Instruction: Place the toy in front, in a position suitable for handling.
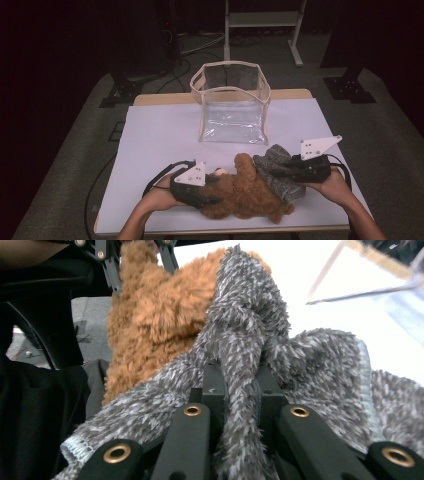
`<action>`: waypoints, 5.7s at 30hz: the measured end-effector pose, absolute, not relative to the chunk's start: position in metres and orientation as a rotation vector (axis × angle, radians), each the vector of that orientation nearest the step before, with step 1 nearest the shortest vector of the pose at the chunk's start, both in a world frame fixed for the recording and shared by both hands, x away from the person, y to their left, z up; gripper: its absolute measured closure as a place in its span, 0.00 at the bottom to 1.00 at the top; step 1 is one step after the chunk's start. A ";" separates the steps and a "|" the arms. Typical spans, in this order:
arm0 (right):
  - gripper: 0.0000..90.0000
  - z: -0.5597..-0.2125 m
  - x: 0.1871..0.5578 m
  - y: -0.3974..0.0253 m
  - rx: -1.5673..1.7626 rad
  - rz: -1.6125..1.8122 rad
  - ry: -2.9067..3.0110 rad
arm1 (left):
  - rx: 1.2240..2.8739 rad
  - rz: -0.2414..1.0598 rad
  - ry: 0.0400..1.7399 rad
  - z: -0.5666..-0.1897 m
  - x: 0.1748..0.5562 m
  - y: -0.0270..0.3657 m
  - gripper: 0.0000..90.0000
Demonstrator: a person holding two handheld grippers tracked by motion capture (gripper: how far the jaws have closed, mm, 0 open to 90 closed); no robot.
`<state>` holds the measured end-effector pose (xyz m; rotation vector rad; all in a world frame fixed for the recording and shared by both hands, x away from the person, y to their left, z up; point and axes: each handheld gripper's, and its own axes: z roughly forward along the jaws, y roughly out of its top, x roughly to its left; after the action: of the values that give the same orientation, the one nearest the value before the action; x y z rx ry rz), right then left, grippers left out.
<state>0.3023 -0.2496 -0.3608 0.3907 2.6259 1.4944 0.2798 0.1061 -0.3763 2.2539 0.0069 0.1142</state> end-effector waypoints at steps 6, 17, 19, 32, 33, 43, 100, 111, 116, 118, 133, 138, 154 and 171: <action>0.89 -0.344 0.305 -0.227 0.307 1.505 2.606 | 2.270 0.122 -0.026 -0.373 0.281 0.083 0.52; 0.89 -0.365 0.297 -0.230 0.317 1.463 2.685 | 2.261 0.112 -0.003 -0.375 0.283 0.081 0.52; 0.89 -0.359 0.296 -0.233 0.316 1.453 2.664 | 2.270 0.116 -0.004 -0.374 0.283 0.080 0.52; 0.88 -0.373 0.296 -0.228 0.339 1.519 2.662 | 2.261 0.125 0.011 -0.374 0.284 0.083 0.51; 0.88 -0.372 0.295 -0.233 0.351 1.516 2.653 | 2.264 0.130 0.014 -0.374 0.284 0.083 0.51; 0.88 -0.368 0.295 -0.243 0.367 1.485 2.619 | 2.269 0.132 0.035 -0.373 0.285 0.083 0.51; 0.89 -0.359 0.304 -0.219 0.410 1.352 2.661 | 2.215 0.158 0.120 -0.373 0.291 0.088 0.58; 0.90 -0.361 0.304 -0.182 0.312 1.348 2.702 | 2.209 0.166 0.109 -0.373 0.295 0.079 0.58; 0.90 -0.372 0.308 -0.200 0.378 1.372 2.696 | 2.202 0.194 0.139 -0.369 0.296 0.090 0.47; 0.90 -0.375 0.311 -0.212 0.421 1.376 2.680 | 2.208 0.190 0.171 -0.372 0.299 0.103 0.48; 0.90 -0.361 0.319 -0.178 0.298 1.301 2.718 | 2.153 0.144 0.165 -0.382 0.303 0.096 0.54; 0.90 -0.374 0.322 -0.207 0.385 1.333 2.700 | 2.138 0.149 0.179 -0.389 0.305 0.101 0.37; 0.90 -0.383 0.314 -0.218 0.429 1.385 2.670 | 2.051 0.017 0.242 -0.409 0.319 0.098 0.54; 0.91 -0.389 0.310 -0.225 0.424 1.392 2.669 | 2.047 0.045 0.236 -0.415 0.317 0.104 0.18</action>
<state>0.3105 -0.2250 -0.3889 0.4237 2.6686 1.3921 0.3168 0.1041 -0.4152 2.0469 0.2360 0.0455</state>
